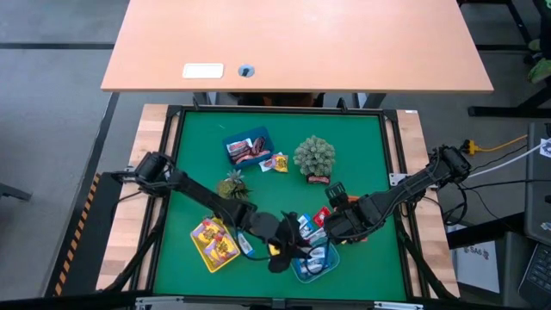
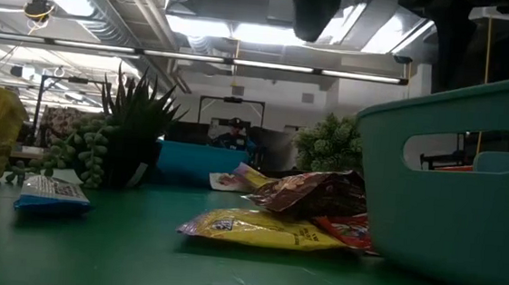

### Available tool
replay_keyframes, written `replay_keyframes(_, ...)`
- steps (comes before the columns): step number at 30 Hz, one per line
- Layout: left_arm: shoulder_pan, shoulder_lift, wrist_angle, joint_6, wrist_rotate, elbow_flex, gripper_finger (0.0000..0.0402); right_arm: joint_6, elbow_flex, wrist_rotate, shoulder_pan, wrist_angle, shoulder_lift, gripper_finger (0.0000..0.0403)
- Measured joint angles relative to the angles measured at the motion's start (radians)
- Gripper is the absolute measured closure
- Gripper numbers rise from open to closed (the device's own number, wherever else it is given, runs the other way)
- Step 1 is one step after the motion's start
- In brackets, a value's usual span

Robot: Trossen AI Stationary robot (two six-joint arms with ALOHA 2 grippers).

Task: Sort candy
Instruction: Put the white and blue candy into the light blue bin, then put the brown chocolate bar into the blue bin

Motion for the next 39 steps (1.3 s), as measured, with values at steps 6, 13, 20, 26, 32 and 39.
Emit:
replay_keyframes(6,-0.033,0.059,0.031,-0.154,-0.009,0.001,0.027,-0.003,0.0,0.0,0.0,-0.003,0.0,0.02)
replay_keyframes(13,-0.03,0.093,0.028,-0.195,-0.012,0.001,0.0223,-0.002,0.0,0.0,0.0,-0.004,0.0,0.02)
replay_keyframes(20,0.007,0.092,0.031,-0.053,-0.003,0.001,0.0204,-0.011,0.0,0.003,-0.003,0.001,0.0,0.02)
replay_keyframes(26,0.043,0.092,0.035,0.133,0.05,0.001,0.0207,-0.078,0.0,-0.009,-0.081,0.026,-0.009,0.02)
replay_keyframes(32,0.088,0.086,0.0,0.219,0.186,0.0,0.0208,-0.08,0.0,-0.133,-0.221,0.021,-0.054,0.02)
replay_keyframes(39,0.158,0.02,-0.175,0.207,0.227,0.0,0.0208,-0.103,-0.075,-0.262,-0.326,0.083,-0.143,0.02)
